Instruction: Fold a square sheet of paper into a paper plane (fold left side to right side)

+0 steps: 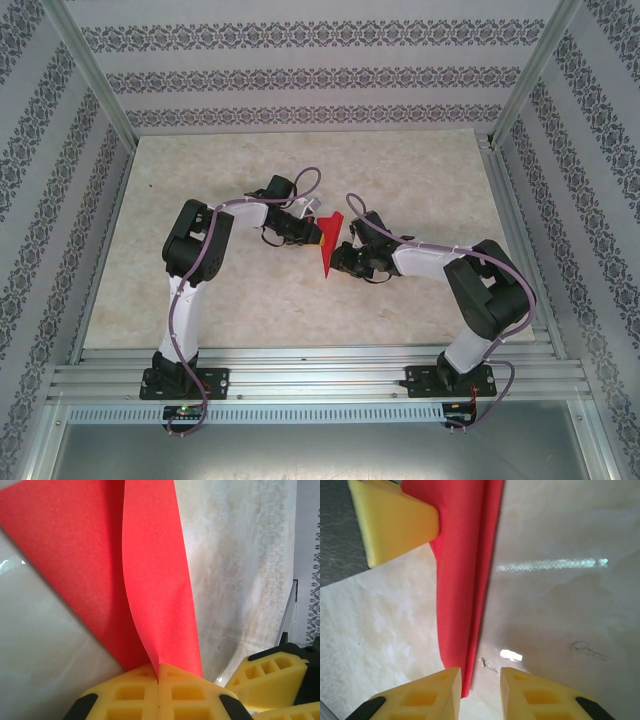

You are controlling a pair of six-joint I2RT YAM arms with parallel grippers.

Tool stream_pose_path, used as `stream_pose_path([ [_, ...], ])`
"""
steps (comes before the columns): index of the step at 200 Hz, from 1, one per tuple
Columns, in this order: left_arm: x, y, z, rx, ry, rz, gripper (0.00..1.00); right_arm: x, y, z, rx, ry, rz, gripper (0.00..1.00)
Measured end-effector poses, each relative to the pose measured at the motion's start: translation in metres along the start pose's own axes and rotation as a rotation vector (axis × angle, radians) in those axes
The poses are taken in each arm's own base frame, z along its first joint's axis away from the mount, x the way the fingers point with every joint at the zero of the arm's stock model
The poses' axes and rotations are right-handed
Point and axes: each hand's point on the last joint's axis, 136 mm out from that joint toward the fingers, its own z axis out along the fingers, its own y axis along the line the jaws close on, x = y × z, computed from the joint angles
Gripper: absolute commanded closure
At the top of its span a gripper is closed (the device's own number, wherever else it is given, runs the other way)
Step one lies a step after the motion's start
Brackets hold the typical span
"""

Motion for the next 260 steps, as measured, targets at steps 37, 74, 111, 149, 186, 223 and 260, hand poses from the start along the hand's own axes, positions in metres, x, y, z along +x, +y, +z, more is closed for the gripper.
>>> stream_pose_path([
  [37,-0.001,0.0,0.001,0.004,0.003,-0.003,0.97,0.0,0.008,0.005,-0.005,0.005,-0.019,0.79],
  [74,-0.001,0.0,0.001,0.006,0.003,-0.003,0.97,0.003,0.007,0.009,0.003,0.016,-0.02,0.84],
  [111,-0.001,0.0,0.001,0.006,0.003,-0.003,0.97,0.002,0.017,0.009,-0.009,0.011,-0.043,0.88],
  [149,-0.001,0.0,0.001,0.006,0.004,-0.004,0.97,-0.001,0.022,0.008,-0.017,0.006,-0.05,0.89],
  [186,-0.001,0.0,0.001,0.006,0.004,-0.004,0.98,0.001,0.018,0.013,-0.003,0.017,-0.046,0.89],
  [223,-0.001,0.0,0.0,0.006,0.003,-0.005,0.98,0.001,0.017,0.015,0.002,0.021,-0.044,0.89],
  [260,-0.001,0.0,0.0,0.006,0.003,-0.005,0.98,0.002,0.016,0.016,0.005,0.025,-0.042,0.89],
])
